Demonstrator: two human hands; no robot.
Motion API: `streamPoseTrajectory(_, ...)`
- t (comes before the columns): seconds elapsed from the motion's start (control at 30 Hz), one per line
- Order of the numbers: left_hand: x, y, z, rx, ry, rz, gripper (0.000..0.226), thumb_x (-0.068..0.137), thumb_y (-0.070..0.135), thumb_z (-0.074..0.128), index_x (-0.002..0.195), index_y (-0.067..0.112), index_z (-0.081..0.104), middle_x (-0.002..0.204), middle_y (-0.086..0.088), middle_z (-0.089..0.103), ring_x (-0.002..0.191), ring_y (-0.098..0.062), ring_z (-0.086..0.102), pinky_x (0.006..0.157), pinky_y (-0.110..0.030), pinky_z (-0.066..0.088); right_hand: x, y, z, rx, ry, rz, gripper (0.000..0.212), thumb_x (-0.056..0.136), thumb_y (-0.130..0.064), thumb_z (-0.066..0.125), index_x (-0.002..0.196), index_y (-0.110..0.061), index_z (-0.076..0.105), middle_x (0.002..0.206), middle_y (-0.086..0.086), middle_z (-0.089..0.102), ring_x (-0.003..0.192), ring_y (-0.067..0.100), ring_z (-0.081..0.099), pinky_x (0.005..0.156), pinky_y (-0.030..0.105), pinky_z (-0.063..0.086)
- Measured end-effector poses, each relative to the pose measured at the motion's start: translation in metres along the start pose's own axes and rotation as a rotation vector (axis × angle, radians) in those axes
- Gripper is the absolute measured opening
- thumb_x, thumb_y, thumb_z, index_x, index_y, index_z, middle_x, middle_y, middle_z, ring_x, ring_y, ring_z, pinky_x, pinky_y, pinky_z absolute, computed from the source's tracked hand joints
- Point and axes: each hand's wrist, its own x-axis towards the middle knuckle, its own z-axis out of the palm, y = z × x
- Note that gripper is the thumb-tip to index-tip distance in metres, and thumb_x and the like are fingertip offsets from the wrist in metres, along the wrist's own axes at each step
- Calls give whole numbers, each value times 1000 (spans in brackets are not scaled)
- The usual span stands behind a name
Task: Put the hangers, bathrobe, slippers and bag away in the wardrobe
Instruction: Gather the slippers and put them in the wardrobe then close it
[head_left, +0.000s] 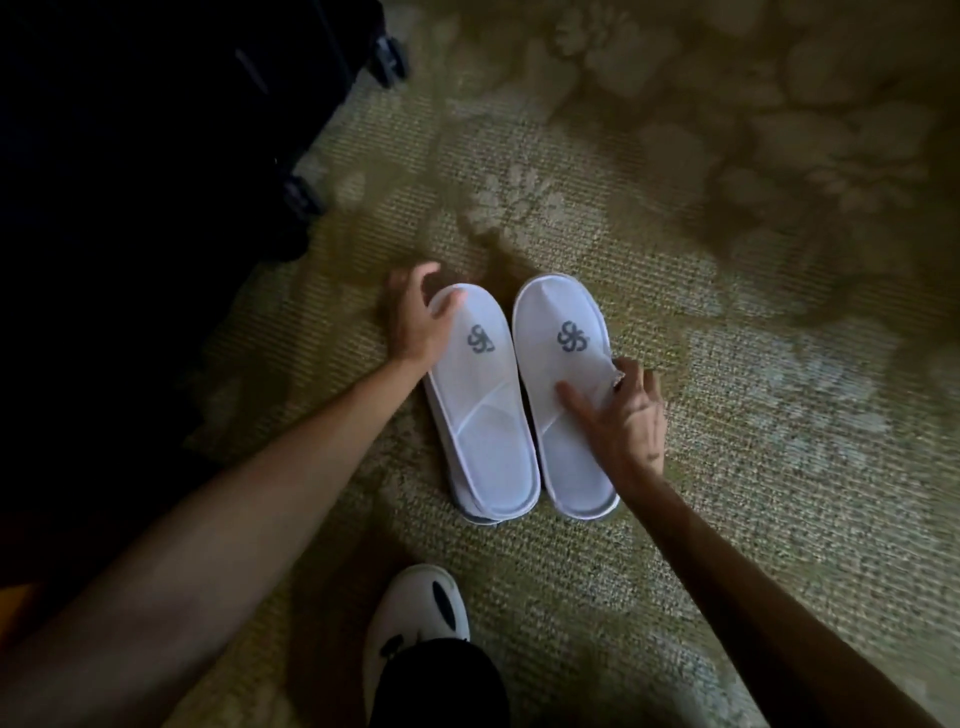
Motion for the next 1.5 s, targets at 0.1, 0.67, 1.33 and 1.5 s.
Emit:
streamPoseTrajectory(0.1,-45,-29,1,-91,87,-317,83,64,65,74,123,11,54,121,-12,65,112,-28,63,99,-43,51,2,2,-4,4,-92,99,75,72,-65,76,121,-12,56,109,6,50,103,25,49,86,35,45)
streamPoseTrajectory(0.67,-104,130,-47,-523,-171,-564,33,83,35,82,103,11,74,88,2,76,78,-15,74,67,-27,60,18,-81,-113,606,-312,313,30,79,-38,82,101,-19,72,96,-4,78,88,15,75,72,33,61)
streamPoseTrajectory(1.33,-336,396,-424,-834,192,-775,24,91,29,75,111,17,71,85,12,74,71,-2,73,57,-19,56,-190,-411,-385,265,-722,148,63,55,-61,88,97,-16,74,96,7,77,85,25,75,76,44,62)
streamPoseTrajectory(1.5,-407,363,-474,-856,445,-880,26,84,39,80,105,24,73,93,9,77,82,-9,75,64,-23,59,-260,-447,-356,188,-913,147,64,55,-62,87,99,-19,71,99,4,77,88,23,74,82,49,61)
